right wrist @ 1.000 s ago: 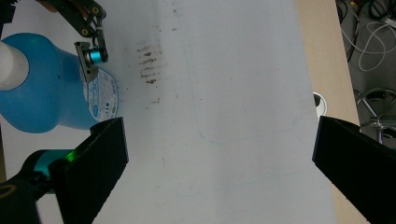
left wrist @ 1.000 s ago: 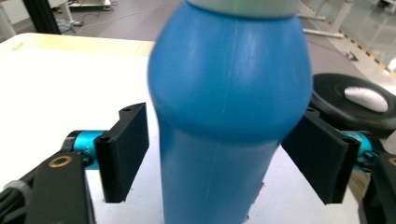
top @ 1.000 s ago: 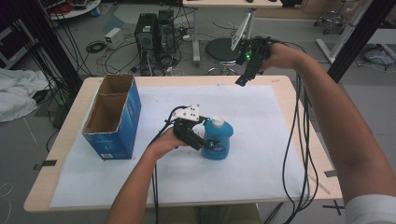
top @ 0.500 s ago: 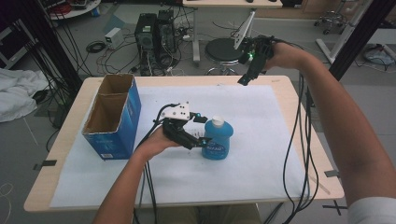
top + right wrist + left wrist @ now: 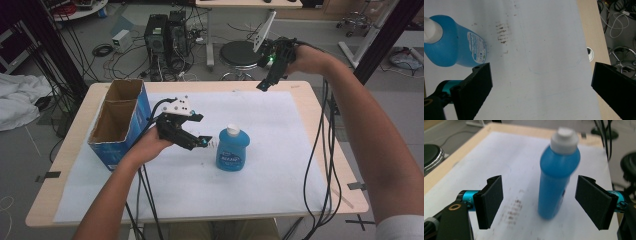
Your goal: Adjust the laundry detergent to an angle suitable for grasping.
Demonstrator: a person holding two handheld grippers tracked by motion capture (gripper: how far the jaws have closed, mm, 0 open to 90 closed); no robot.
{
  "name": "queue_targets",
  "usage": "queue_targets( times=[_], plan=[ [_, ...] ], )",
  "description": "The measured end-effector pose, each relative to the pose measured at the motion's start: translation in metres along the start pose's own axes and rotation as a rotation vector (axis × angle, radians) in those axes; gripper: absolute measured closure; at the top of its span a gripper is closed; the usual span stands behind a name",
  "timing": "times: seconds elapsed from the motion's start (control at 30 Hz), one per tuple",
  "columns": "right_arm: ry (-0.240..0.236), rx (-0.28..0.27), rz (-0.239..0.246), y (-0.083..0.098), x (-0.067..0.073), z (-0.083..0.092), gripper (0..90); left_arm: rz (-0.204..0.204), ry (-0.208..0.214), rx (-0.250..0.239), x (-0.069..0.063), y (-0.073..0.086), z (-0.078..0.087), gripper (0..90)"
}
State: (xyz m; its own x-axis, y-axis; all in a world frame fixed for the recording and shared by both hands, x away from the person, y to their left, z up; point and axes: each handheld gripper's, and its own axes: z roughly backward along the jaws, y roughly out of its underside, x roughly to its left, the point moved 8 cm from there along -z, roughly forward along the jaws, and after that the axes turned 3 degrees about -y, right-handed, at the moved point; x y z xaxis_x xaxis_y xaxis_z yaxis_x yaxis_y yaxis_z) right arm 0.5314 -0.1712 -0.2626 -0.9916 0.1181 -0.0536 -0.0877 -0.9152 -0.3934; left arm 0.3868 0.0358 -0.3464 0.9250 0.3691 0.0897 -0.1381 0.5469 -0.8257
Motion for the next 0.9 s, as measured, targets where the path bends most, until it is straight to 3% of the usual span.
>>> queue_targets(
  times=[0.1, 0.2, 0.27, 0.33, 0.37, 0.5, 0.6, 0.67, 0.77, 0.9],
  plan=[
    [0.004, -0.004, -0.002, 0.001, 0.001, 0.002, 2.4, -0.035, 0.026, 0.096, -0.007, 0.005, 0.005, 22.6],
    [0.005, 0.001, -0.004, 0.003, 0.003, 0.001, 2.4, -0.104, 0.039, 0.204, -0.013, 0.012, 0.009, 22.5],
    [0.005, 0.000, -0.004, 0.004, 0.004, 0.001, 2.4, -0.147, 0.045, 0.263, -0.016, 0.015, 0.012, 11.7],
    [0.004, 0.000, -0.002, 0.004, 0.005, 0.001, 2.4, -0.157, 0.042, 0.280, -0.017, 0.015, 0.014, 10.9],
    [0.006, -0.001, -0.004, 0.004, 0.005, 0.001, 2.4, -0.166, 0.043, 0.312, -0.017, 0.017, 0.017, 10.9],
    [0.009, -0.007, -0.002, 0.002, 0.008, 0.003, 2.4, -0.162, 0.047, 0.352, -0.017, 0.018, 0.023, 10.9],
    [0.008, -0.009, 0.000, 0.003, 0.009, 0.003, 2.4, -0.152, 0.046, 0.420, -0.016, 0.022, 0.027, 10.7],
    [0.005, -0.007, 0.000, 0.004, 0.010, 0.002, 2.4, -0.102, 0.038, 0.489, -0.014, 0.026, 0.029, 2.7],
    [0.004, -0.004, -0.004, 0.005, 0.011, 0.000, 2.4, -0.069, 0.029, 0.517, -0.012, 0.029, 0.030, 2.4],
    [0.002, -0.006, -0.005, 0.006, 0.011, 0.000, 2.4, -0.067, 0.054, 0.518, -0.012, 0.030, 0.033, 2.4]
  ],
)
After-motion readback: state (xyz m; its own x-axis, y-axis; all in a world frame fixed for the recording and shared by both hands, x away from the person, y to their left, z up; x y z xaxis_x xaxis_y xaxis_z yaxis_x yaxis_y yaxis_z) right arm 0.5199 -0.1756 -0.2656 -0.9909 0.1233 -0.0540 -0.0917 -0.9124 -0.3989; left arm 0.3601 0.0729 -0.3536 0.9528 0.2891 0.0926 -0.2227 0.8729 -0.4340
